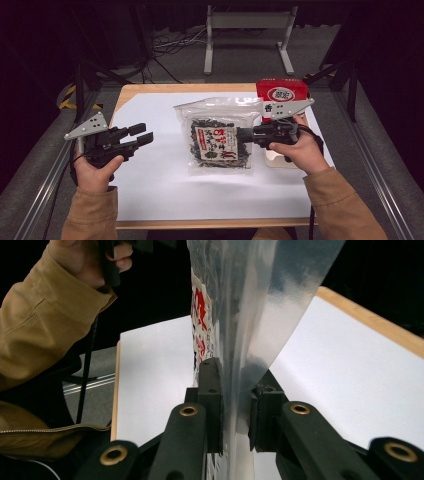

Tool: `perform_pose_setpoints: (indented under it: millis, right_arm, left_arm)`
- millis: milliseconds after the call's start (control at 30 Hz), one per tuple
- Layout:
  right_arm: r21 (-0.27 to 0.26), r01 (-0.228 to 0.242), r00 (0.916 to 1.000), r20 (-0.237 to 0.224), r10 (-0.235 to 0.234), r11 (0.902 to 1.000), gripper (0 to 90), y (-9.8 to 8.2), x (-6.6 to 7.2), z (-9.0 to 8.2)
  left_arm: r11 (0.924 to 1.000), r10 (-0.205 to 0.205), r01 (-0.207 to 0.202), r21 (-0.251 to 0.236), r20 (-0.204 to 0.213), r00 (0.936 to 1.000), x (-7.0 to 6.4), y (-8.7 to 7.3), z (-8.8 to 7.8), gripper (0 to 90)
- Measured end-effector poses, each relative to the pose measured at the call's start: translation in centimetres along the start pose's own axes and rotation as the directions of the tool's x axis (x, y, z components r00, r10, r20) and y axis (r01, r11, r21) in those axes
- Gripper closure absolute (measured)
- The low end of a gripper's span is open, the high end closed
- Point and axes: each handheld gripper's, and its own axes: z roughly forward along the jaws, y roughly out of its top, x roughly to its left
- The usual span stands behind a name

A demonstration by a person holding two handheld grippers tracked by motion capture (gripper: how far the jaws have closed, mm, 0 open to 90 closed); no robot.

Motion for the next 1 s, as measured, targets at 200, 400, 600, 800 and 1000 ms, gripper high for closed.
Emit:
perform_pose_setpoints:
  millis: [200,400,600,800,1000]
  right_arm:
    - [-0.033,-0.008,0.9979,0.064,0.011,0.9994,79.0,0.4,0.0,-2.5]
    - [-0.075,-0.013,0.9897,0.142,0.023,0.9971,79.0,0.8,0.0,-5.7]
    - [-0.105,-0.019,0.9774,0.207,0.041,0.9943,79.1,1.0,0.0,-8.3]
    - [-0.141,-0.025,0.9569,0.283,0.064,0.9898,79.1,1.0,-0.2,-10.9]
    - [-0.160,-0.028,0.9309,0.355,0.084,0.9868,79.2,0.8,-0.5,-12.9]
  left_arm:
    - [0.9999,-0.010,0.010,0.006,-0.002,0.9999,0.4,-0.3,0.3,52.9]
    - [0.9995,-0.023,0.023,0.022,-0.006,0.9997,0.8,-0.7,0.7,52.4]
    - [0.9990,-0.034,0.034,0.030,-0.007,0.9994,1.0,-0.9,0.9,52.2]
    - [0.9986,-0.040,0.040,0.035,-0.007,0.9992,1.2,-1.1,1.0,52.2]
    - [0.9985,-0.043,0.043,0.035,-0.006,0.9991,1.3,-1.1,1.0,52.0]
